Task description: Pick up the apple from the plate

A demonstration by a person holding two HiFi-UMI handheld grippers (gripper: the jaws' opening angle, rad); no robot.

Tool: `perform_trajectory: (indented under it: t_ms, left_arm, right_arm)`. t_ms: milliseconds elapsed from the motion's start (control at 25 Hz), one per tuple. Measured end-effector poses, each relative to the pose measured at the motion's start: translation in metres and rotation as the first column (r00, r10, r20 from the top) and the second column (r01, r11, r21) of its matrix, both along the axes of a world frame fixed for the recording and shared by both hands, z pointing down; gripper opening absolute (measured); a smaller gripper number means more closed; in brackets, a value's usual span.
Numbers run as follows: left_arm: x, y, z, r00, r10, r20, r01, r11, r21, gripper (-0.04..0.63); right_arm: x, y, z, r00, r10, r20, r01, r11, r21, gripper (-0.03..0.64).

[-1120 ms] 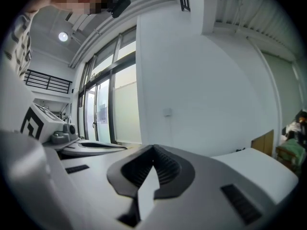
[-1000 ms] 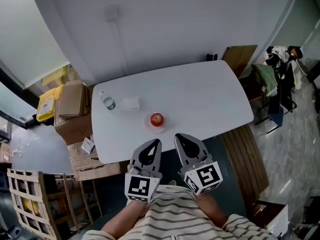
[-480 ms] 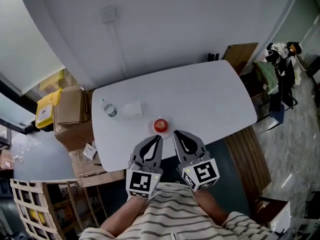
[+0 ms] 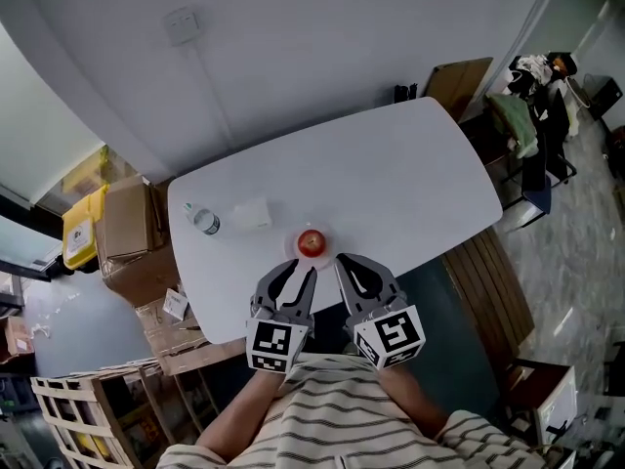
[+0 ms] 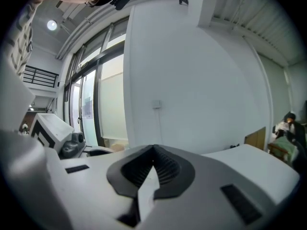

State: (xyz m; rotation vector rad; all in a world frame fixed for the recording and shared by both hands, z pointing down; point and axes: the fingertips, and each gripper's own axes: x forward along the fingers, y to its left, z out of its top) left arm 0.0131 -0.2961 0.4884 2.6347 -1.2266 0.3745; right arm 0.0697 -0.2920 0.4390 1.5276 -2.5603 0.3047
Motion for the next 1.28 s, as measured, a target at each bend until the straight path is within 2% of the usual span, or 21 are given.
perform_trajectory:
  t_ms: [200,520,760,1000,1160,1280]
  left_arm:
    - [0.004,-0.007,0.038,0.999,0.045,0.028,-0.043,0.997,-0.060,0.178]
    - [0.008,-0.018,0.083,0.992,0.102,0.076,-0.093,0.989,-0.114,0.229]
    - [0.009,-0.029,0.109,0.984,0.095,0.148,-0.079,0.991,-0.112,0.271]
    - [0.016,-0.039,0.140,0.966,0.128,0.223,-0.108,0.989,-0.100,0.298]
    - [0.018,-0.049,0.159,0.962,0.132,0.240,-0.110,0.989,-0.103,0.308]
    - [0.019,-0.054,0.170,0.966,0.136,0.219,-0.114,0.987,-0.110,0.311]
  right_arm:
    - [0.004,-0.005,0.009,1.000,0.026,-0.017,-0.026,0.999,-0.021,0.012]
    - [0.021,-0.004,0.016,0.996,0.085,-0.034,-0.087,0.995,-0.042,0.012]
    - [0.029,-0.004,0.021,0.993,0.107,-0.044,-0.109,0.993,-0.054,0.012]
    - [0.033,-0.002,0.019,0.991,0.117,-0.059,-0.120,0.991,-0.049,0.012]
    - [0.037,-0.004,0.019,0.990,0.129,-0.064,-0.132,0.990,-0.049,0.012]
    - [0.039,-0.005,0.020,0.988,0.137,-0.064,-0.141,0.989,-0.051,0.012]
